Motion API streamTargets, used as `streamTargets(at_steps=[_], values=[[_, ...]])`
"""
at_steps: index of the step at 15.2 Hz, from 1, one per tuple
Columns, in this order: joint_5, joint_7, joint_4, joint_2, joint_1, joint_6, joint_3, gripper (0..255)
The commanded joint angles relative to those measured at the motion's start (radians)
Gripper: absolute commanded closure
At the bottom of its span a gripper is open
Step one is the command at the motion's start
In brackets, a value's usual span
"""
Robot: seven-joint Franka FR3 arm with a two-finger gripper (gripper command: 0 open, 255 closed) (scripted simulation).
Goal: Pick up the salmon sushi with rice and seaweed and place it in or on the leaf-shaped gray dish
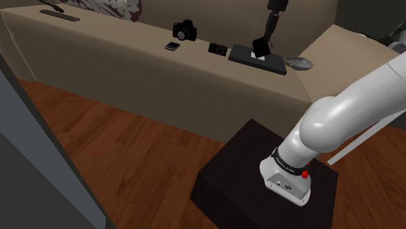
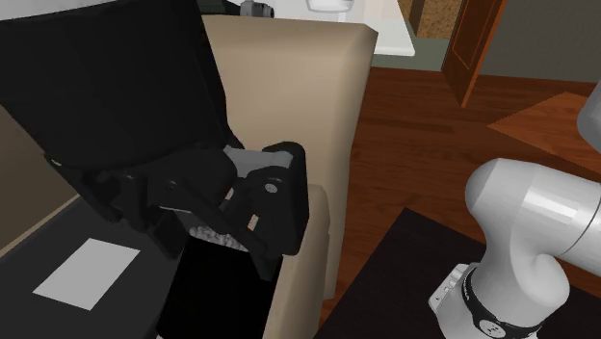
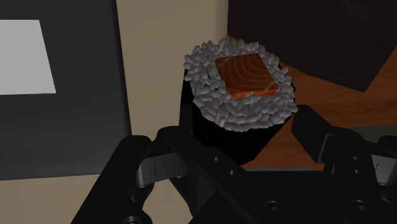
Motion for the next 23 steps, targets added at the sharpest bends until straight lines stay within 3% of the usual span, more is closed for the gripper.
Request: streamTargets(at_steps=[1, 9, 15, 19, 23], values=[[-0.005, -0.027, 0.023, 0.006, -0.008, -0.014, -0.016, 255], [-0.005, -0.259, 0.158, 0.121, -0.068, -0.023, -0.173, 255], [0.067, -0.466, 0.313, 0.282, -0.131, -0.033, -0.302, 255], [0.165, -0.621, 0.452, 0.435, -0.216, -0.055, -0.373, 255], [0.291, -0.769, 0.632, 0.612, -0.363, -0.107, -0.403, 255]])
